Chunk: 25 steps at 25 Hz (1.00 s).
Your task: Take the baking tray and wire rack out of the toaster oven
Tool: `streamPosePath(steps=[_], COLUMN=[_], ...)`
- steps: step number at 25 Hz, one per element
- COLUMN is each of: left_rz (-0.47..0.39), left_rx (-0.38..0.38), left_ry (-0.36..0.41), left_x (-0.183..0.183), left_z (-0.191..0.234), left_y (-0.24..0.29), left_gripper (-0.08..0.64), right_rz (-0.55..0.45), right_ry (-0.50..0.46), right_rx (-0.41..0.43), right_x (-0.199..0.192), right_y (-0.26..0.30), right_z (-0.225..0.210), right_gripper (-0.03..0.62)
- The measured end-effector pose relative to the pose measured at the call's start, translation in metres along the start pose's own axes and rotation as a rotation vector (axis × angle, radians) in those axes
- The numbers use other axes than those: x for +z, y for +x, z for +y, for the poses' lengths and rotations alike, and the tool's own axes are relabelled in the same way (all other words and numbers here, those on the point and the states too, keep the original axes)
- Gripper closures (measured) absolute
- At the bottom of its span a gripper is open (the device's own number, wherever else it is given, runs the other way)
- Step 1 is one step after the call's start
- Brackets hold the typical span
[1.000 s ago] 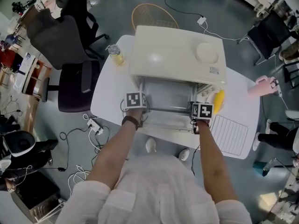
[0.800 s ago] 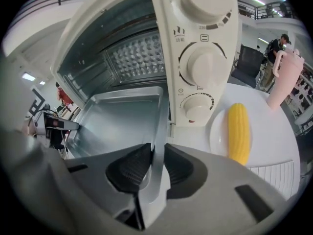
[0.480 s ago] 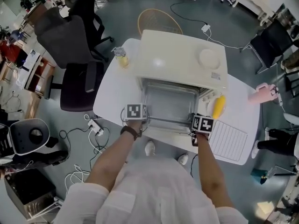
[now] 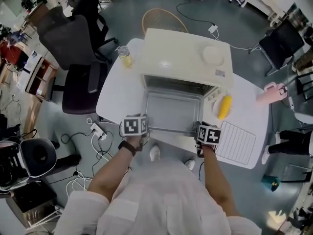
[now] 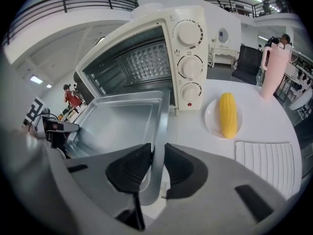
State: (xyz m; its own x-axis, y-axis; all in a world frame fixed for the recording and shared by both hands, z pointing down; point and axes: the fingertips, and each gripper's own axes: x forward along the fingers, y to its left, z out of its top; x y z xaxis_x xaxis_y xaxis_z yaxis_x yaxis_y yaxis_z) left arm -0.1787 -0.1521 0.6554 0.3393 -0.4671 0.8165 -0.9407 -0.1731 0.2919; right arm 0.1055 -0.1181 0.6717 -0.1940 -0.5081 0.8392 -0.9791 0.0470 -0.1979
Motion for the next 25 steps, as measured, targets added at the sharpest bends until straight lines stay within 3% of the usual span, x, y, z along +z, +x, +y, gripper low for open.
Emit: streamPosePath(steps=[12,25], left_rz=[-0.014,0.041], left_rx=[-0.041,-0.142], left_ry=[-0.017,0.068], left_x=[-0.037,-0.076], left_z=[-0.062,-0.218], left_y=[-0.027,0.01], left_gripper=[0.497,0.497], right_rz=[-0.023,-0.039], right_ry=[0.037,0.151], right_rx=[0.01,-0.086], right_x=[-0.041,-0.1], right_y=[-0.055,-0.122], right_z=[-0.04,-0.187], right_gripper=[0.506,0.506])
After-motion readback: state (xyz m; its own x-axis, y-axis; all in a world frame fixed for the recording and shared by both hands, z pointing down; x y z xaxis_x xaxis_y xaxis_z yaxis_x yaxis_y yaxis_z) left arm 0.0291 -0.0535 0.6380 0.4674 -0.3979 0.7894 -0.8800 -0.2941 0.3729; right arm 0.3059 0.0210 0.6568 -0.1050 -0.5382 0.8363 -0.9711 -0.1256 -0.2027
